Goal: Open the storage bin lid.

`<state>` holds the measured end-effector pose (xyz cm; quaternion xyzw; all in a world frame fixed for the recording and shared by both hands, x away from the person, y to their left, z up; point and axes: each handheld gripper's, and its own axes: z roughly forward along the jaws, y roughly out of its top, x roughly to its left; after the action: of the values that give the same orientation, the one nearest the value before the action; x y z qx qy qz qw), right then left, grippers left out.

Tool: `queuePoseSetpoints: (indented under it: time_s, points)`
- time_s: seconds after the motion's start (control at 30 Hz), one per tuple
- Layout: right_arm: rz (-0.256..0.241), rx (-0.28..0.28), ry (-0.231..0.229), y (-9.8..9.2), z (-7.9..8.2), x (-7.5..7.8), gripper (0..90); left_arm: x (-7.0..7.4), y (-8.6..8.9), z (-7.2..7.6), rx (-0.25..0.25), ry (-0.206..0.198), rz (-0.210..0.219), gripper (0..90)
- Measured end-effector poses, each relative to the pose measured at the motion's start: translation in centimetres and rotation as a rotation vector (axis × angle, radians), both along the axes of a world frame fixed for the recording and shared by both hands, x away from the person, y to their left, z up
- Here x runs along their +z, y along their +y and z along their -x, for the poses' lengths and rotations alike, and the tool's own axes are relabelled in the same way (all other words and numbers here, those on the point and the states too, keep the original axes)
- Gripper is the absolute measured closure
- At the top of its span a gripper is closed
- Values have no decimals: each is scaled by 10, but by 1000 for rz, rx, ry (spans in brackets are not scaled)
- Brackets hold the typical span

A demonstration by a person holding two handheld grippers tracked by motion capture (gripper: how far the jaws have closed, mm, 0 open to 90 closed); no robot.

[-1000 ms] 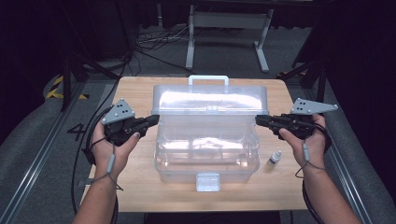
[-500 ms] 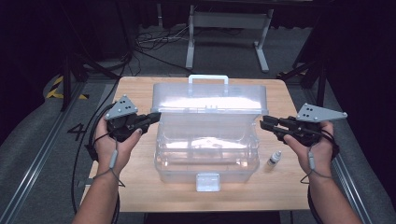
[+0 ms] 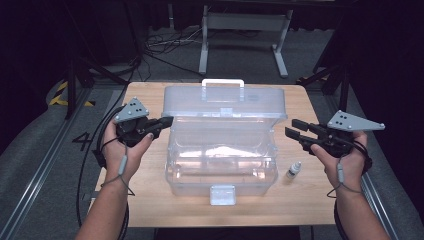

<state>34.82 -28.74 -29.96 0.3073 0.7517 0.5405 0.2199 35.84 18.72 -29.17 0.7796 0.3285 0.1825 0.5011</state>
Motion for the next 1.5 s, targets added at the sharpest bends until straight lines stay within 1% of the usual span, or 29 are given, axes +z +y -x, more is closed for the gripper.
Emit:
queuePoseSetpoints:
  time_s: [0.03,0.1,0.17,0.23,0.33,0.5,0.63,0.67,0.8,0.93,1.13,1.3,1.47,1.5]
  points:
    - [-6,-6,5,1,-2,-1,564,0,-1,0,1,-4,1,900]
    - [3,-21,3,3,-5,-2,545,1,-3,-1,-3,-3,2,900]
    - [15,-31,-1,5,-8,-2,523,1,-5,-2,-2,-6,-11,900]
    - [21,-44,-9,8,-12,-3,502,2,-5,-3,3,-9,-18,900]
    - [31,-69,-26,12,-16,-3,474,3,-5,-4,4,-9,-13,900]
    - [31,-118,-38,17,-25,-5,443,3,-6,-3,14,-11,-27,900]
    - [23,-145,-46,22,-30,-6,443,4,-7,-4,17,-10,-27,900]
    - [23,-152,-38,24,-31,-6,443,3,-7,-4,18,-11,-26,900]
    - [24,-161,-48,30,-35,-7,442,4,-8,-4,17,-8,-30,900]
    - [28,-182,-65,34,-37,-6,442,3,-8,-6,15,-7,-28,900]
    - [21,-204,-67,37,-37,-6,445,2,-8,-6,15,-6,-28,900]
    - [22,-225,-72,41,-37,-6,470,1,-6,-5,18,-6,-26,900]
    - [27,-245,-90,44,-35,-6,533,2,-6,-5,20,-6,-28,900]
    - [25,-245,-91,44,-35,-6,533,2,-6,-5,21,-7,-29,900]
